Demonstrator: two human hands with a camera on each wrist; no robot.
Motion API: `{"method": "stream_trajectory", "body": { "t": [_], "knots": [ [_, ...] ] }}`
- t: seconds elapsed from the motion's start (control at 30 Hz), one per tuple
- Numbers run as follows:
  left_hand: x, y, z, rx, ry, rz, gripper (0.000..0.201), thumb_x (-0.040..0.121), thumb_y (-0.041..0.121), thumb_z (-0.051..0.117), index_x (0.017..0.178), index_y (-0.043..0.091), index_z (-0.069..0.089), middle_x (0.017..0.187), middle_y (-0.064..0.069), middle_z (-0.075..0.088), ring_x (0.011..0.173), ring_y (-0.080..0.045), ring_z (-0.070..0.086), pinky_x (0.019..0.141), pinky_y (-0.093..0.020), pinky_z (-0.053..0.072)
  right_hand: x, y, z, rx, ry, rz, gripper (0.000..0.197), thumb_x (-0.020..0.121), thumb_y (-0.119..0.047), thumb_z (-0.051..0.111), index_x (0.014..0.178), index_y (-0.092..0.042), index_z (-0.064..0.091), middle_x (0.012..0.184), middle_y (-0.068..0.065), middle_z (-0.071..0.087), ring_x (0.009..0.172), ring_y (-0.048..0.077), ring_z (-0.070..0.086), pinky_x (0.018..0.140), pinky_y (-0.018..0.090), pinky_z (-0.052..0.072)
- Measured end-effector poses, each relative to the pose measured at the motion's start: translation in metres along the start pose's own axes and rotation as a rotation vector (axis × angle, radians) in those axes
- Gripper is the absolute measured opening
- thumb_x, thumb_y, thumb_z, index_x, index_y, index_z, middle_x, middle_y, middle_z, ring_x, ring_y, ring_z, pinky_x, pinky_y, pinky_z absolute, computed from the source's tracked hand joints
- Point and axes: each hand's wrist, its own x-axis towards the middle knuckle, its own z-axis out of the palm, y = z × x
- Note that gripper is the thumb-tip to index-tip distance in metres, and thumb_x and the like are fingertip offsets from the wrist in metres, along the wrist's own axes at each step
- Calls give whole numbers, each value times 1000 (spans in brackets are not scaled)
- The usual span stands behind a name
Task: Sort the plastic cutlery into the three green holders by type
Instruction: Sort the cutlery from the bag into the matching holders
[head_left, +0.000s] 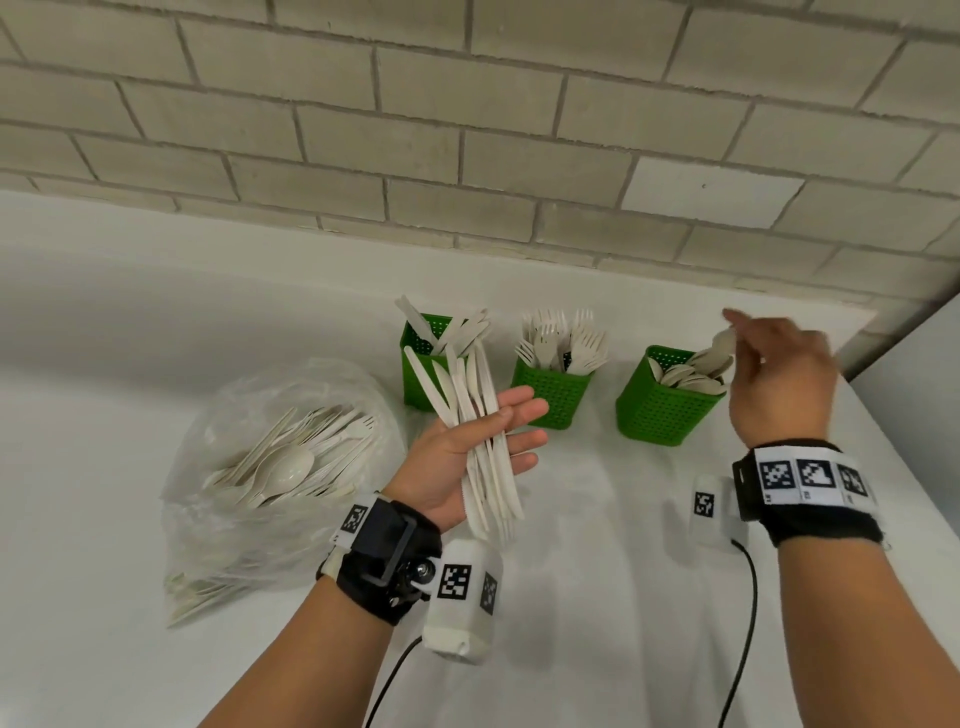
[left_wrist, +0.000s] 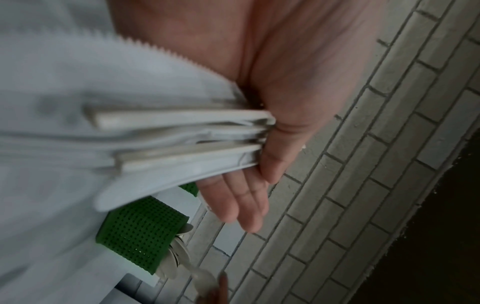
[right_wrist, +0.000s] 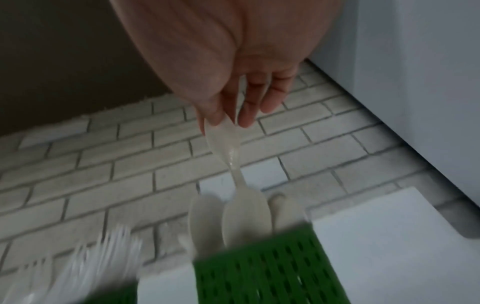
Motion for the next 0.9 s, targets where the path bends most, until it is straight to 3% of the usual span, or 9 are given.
{"method": "stream_trajectory", "body": {
  "t": [0.1, 0.17, 0.23, 0.3, 0.37, 0.4, 0.5, 0.63, 0.9],
  "knots": [
    [0, 0, 0, -21, -9, -2, 32, 83, 13, 54, 114, 12, 64, 103, -3, 75, 83, -15, 72, 71, -26, 59, -10, -6, 16, -141, -273, 181, 35, 96, -16, 43, 124, -17, 63, 128, 10, 62, 112, 40, 45, 90, 46, 32],
    [1, 1, 0, -30, -8, 2, 33, 83, 13, 54, 114, 11, 63, 102, -4, 75, 84, -15, 72, 73, -27, 59, -16, -26, 12, -55, -103, 168, 31, 95, -21, 46, 116, -13, 67, 122, 12, 63, 108, 39, 48, 88, 41, 34],
    [3, 1, 0, -65, 8, 24, 33, 82, 11, 53, 114, 9, 62, 102, -6, 74, 87, -17, 73, 77, -29, 59, -24, -59, -1, 286, -53, 130, 20, 92, -21, 53, 98, -16, 72, 101, 6, 69, 96, 18, 60, 81, 26, 41],
    [7, 2, -1, -127, 39, 62, 34, 82, 10, 53, 115, 7, 61, 106, -9, 73, 95, -19, 72, 82, -30, 58, -43, -101, -11, 697, -431, 153, 10, 88, -16, 65, 83, -23, 70, 79, -9, 71, 75, -6, 62, 74, 11, 44],
    [11, 4, -1, -162, 52, 80, 35, 84, 10, 52, 118, 6, 59, 113, -9, 71, 104, -20, 69, 87, -30, 57, -69, -133, -7, 895, -783, 173, 9, 84, -12, 72, 85, -21, 72, 74, -9, 72, 69, 2, 65, 71, 16, 50],
    [12, 5, -1, -167, 51, 81, 36, 85, 11, 52, 120, 6, 59, 116, -9, 70, 107, -20, 68, 88, -29, 56, -79, -140, -1, 943, -818, 201, 9, 83, -9, 73, 89, -16, 73, 73, -6, 72, 67, 8, 66, 67, 18, 51],
    [12, 7, -5, -188, 56, 106, 37, 86, 11, 50, 122, 6, 57, 116, -8, 70, 108, -18, 67, 87, -28, 56, -88, -141, 9, 978, -713, 283, 10, 85, -4, 70, 92, -11, 72, 72, -4, 70, 63, 11, 64, 60, 16, 47],
    [11, 8, -9, -226, 66, 143, 42, 85, 11, 50, 127, 6, 53, 113, -6, 72, 105, -16, 68, 89, -27, 55, -88, -143, 13, 859, -739, 220, 13, 83, -24, 74, 96, -22, 73, 87, -5, 71, 74, 12, 63, 69, 20, 50],
    [10, 12, -13, -302, 88, 196, 41, 86, 6, 53, 127, 1, 53, 120, -14, 68, 110, -25, 66, 88, -34, 56, -72, -129, 14, 994, -400, 390, 15, 90, 1, 62, 86, -12, 69, 75, 5, 71, 62, 18, 69, 56, 25, 54]
  ]
}}
